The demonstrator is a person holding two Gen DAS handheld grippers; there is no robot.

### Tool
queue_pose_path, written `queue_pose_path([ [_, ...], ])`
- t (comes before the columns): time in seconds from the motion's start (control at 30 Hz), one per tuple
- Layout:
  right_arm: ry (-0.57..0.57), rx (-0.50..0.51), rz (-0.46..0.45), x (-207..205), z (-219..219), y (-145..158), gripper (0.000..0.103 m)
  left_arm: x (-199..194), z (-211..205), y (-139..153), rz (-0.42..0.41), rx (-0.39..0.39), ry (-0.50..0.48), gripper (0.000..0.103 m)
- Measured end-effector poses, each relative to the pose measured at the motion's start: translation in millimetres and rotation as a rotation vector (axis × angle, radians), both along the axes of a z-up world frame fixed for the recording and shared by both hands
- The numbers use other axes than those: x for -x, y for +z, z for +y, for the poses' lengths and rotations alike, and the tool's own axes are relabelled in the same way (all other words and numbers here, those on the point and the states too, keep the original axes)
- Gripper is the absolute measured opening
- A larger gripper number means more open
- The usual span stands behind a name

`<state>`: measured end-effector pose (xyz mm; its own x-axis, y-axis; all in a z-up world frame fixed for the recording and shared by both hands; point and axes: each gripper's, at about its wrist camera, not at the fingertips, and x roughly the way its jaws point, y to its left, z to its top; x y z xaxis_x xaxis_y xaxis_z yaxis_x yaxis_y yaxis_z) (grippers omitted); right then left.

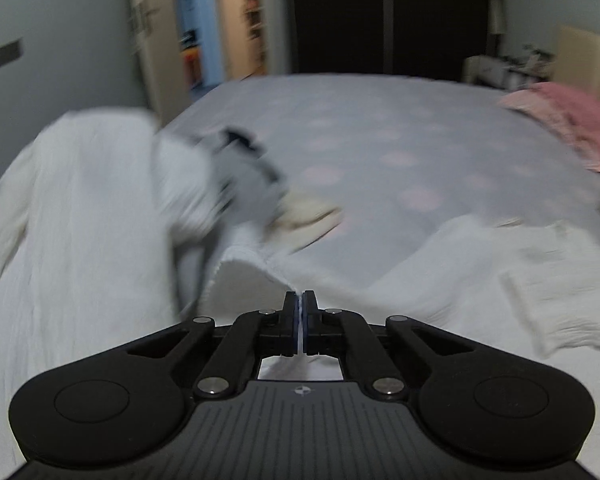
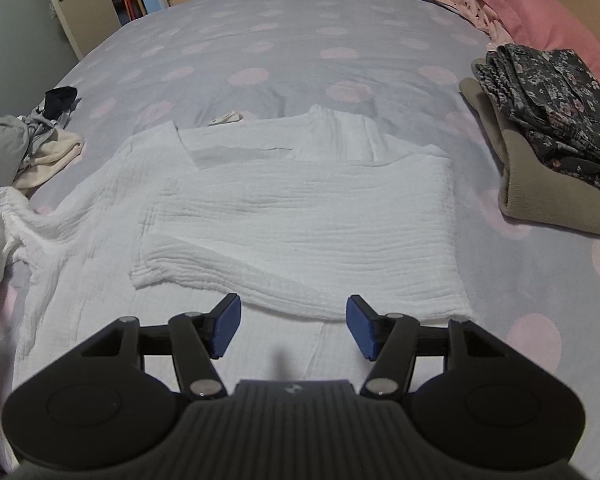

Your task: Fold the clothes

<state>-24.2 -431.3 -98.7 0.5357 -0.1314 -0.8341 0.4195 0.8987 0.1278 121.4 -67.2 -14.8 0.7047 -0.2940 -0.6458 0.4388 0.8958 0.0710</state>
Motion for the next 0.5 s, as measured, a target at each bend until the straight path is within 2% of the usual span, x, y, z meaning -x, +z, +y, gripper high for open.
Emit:
queue_pose_path([
  [0.13, -0.035, 0.014, 0.021, 0.4, -9.2, 4.3, 0.062, 7.8, -23.0, 39.6, -0.056, 0.046, -0.086, 0.0],
  [0.27, -0.091, 0.0, 0.013, 9.9, -23.9, 11.3, 0.062, 5.1, -59.0, 72.1, -0.075, 0.085, -0.19, 0.0],
  [0.33, -0.123, -0.019, 0.009, 16.0, -32.8, 13.9, 0.062, 6.8, -81.9, 84.8, -0.074, 0.103, -0.262, 0.0],
  [0.5, -0.203, -0.091, 0.005, 28.9, -54.5, 13.4, 0.062, 13.6, -151.2, 97.8, 0.003, 0.159, -0.445, 0.0],
])
